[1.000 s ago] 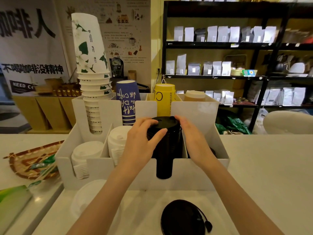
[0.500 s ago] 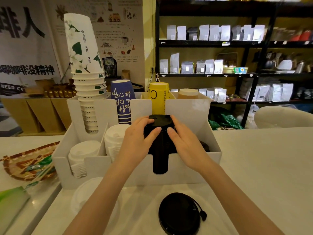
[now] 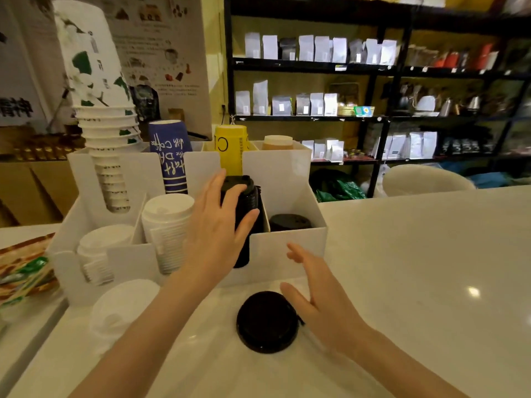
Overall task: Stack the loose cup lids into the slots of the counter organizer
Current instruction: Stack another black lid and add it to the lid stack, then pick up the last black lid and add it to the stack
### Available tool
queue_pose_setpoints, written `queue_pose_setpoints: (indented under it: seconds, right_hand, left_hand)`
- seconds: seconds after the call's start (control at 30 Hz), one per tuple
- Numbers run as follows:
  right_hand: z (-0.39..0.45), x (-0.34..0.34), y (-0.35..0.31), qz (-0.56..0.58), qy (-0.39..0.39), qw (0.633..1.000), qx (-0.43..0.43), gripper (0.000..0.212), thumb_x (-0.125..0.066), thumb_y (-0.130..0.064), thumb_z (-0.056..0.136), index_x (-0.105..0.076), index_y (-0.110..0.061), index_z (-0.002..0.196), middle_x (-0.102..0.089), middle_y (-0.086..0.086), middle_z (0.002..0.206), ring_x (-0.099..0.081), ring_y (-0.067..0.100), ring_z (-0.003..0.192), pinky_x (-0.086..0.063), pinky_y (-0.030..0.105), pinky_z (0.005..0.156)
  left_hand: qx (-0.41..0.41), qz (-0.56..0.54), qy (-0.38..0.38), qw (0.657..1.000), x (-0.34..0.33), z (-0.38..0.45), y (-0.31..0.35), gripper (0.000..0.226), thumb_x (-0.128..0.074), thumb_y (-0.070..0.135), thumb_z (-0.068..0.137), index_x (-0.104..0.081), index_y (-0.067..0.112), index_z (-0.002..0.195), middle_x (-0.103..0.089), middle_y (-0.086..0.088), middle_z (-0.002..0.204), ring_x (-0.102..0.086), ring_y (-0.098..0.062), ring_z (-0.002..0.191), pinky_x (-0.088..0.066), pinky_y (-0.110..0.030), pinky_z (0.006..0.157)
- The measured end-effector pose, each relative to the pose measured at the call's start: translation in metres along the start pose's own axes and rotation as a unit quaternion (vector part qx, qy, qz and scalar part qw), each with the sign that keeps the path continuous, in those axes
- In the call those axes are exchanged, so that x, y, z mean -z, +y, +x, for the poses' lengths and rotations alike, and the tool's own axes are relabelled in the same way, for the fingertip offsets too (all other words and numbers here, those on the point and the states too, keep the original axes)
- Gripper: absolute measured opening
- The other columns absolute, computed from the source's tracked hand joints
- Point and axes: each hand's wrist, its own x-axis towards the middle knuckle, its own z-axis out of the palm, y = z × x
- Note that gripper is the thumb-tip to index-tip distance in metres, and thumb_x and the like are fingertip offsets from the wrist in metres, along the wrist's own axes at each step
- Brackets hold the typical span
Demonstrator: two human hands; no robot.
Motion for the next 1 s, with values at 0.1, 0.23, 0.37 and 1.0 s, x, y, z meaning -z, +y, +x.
queue_pose_setpoints:
  seconds: [0.1, 0.23, 0.37, 1.0]
  right_hand:
    - [-0.025, 0.002, 0.009, -0.014, -0.044, 0.998, -0.040, 0.057, -0.046, -0.041, 0.088, -0.018, -0.039, 0.138, -0.031, -0.018, 0.139, -0.028, -0.006, 0.122, -0.022, 0.016, 0.103]
    - [-0.040, 0.004, 0.018, -0.055, -0.089, 0.994, -0.043, 0.056, -0.044, -0.045, 0.087, -0.027, -0.026, 0.137, -0.035, -0.011, 0.137, -0.026, 0.003, 0.128, -0.024, 0.021, 0.108]
    - [-0.042, -0.002, 0.026, -0.068, -0.104, 0.992, -0.025, 0.050, -0.038, -0.051, 0.080, -0.044, -0.027, 0.124, -0.048, -0.012, 0.120, -0.032, 0.005, 0.117, -0.030, 0.021, 0.099]
    - [-0.032, -0.004, 0.003, 0.078, -0.055, 0.994, -0.059, 0.028, -0.046, -0.025, 0.089, -0.056, -0.025, 0.115, -0.057, -0.009, 0.114, -0.046, 0.007, 0.109, -0.035, 0.013, 0.085]
  left_hand:
    - [-0.023, -0.040, -0.018, 0.999, 0.004, -0.017, 0.004, 0.047, -0.043, 0.042, 0.084, -0.047, 0.015, 0.122, -0.043, -0.010, 0.137, -0.034, -0.023, 0.129, -0.027, -0.034, 0.105]
    - [-0.032, -0.080, -0.078, 0.993, 0.001, -0.049, 0.001, 0.053, -0.032, 0.050, 0.079, -0.051, 0.019, 0.118, -0.050, -0.001, 0.129, -0.034, -0.002, 0.116, -0.021, -0.011, 0.095]
    - [-0.008, -0.126, -0.189, 0.974, -0.009, -0.088, -0.010, 0.063, -0.034, 0.065, 0.071, -0.046, 0.029, 0.121, -0.039, 0.016, 0.130, -0.035, 0.000, 0.120, -0.028, -0.018, 0.101]
    - [0.105, -0.202, -0.236, 0.945, 0.000, -0.106, -0.012, 0.071, -0.077, 0.044, 0.059, -0.046, 0.031, 0.122, -0.051, 0.018, 0.116, -0.048, -0.004, 0.109, -0.038, -0.020, 0.093]
